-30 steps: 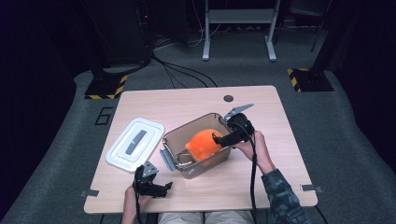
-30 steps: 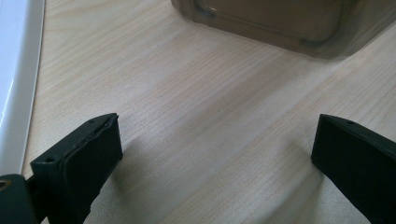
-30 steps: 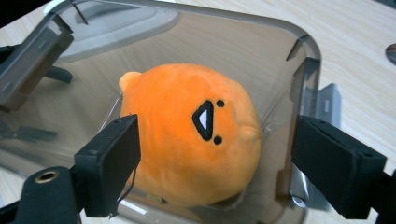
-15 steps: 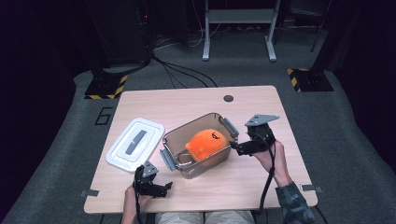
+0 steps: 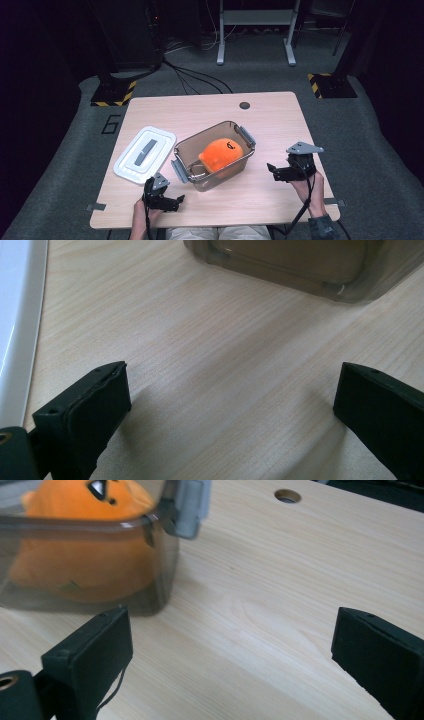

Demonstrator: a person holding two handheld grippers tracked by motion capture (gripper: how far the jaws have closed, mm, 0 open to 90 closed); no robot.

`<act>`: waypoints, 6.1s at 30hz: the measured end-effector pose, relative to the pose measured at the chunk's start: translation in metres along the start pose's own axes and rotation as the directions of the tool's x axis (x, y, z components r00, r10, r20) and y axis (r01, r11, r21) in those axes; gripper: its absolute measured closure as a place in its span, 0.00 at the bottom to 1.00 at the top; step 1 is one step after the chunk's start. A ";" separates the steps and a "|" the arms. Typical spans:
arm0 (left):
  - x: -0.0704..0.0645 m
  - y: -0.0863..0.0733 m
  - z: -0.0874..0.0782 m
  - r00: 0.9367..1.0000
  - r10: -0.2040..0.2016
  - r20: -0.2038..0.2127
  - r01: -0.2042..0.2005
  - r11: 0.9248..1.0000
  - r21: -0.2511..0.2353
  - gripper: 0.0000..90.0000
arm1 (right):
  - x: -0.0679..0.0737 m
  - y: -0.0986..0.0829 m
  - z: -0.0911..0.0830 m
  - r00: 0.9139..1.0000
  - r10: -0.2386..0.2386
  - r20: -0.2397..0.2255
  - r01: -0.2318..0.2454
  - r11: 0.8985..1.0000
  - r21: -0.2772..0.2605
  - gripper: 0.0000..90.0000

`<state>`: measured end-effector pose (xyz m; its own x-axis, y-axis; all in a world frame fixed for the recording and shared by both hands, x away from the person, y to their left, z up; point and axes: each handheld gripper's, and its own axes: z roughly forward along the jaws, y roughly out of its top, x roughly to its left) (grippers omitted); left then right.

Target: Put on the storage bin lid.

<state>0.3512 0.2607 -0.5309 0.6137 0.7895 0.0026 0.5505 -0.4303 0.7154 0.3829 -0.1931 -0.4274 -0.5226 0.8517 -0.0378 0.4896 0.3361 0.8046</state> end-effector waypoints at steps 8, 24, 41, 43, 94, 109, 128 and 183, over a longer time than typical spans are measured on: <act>0.000 0.000 0.000 1.000 -0.002 -0.001 0.002 1.000 0.004 0.02 | -0.017 -0.038 0.009 0.996 0.045 0.079 -0.047 0.999 0.025 0.00; -0.001 -0.004 -0.004 1.000 -0.002 -0.003 0.002 1.000 0.005 0.00 | -0.043 -0.092 0.041 0.982 0.097 0.164 -0.119 0.985 0.124 0.00; 0.033 -0.002 -0.035 0.995 -0.065 -0.078 0.057 0.993 -0.102 0.01 | -0.046 -0.095 0.045 0.982 0.122 0.142 -0.140 0.982 0.124 0.00; 0.044 0.000 -0.039 0.992 -0.087 -0.087 0.078 0.991 -0.112 0.02 | -0.047 -0.095 0.045 0.983 0.126 0.137 -0.144 0.982 0.125 0.00; 0.174 0.045 0.022 0.954 -0.212 -0.211 0.201 0.977 -0.071 0.37 | -0.048 -0.095 0.045 0.982 0.136 0.134 -0.153 0.980 0.124 0.01; 0.172 0.043 0.025 0.958 -0.207 -0.200 0.192 0.977 -0.094 0.73 | -0.048 -0.095 0.046 0.983 0.133 0.126 -0.149 0.980 0.130 0.00; 0.170 0.051 0.002 0.957 -0.210 -0.199 0.193 0.976 -0.100 0.74 | -0.047 -0.094 0.046 0.981 0.145 0.125 -0.161 0.978 0.129 0.00; 0.136 0.135 -0.082 0.988 -0.010 -0.156 -0.020 0.981 -0.191 0.74 | -0.048 -0.094 0.047 0.982 0.139 0.125 -0.155 0.980 0.127 0.00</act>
<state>0.4625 0.3453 -0.3765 0.5118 0.8527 0.1044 0.4199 -0.3543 0.8356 0.3945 -0.2465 -0.5292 -0.3579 0.9338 0.0008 0.6490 0.2481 0.7192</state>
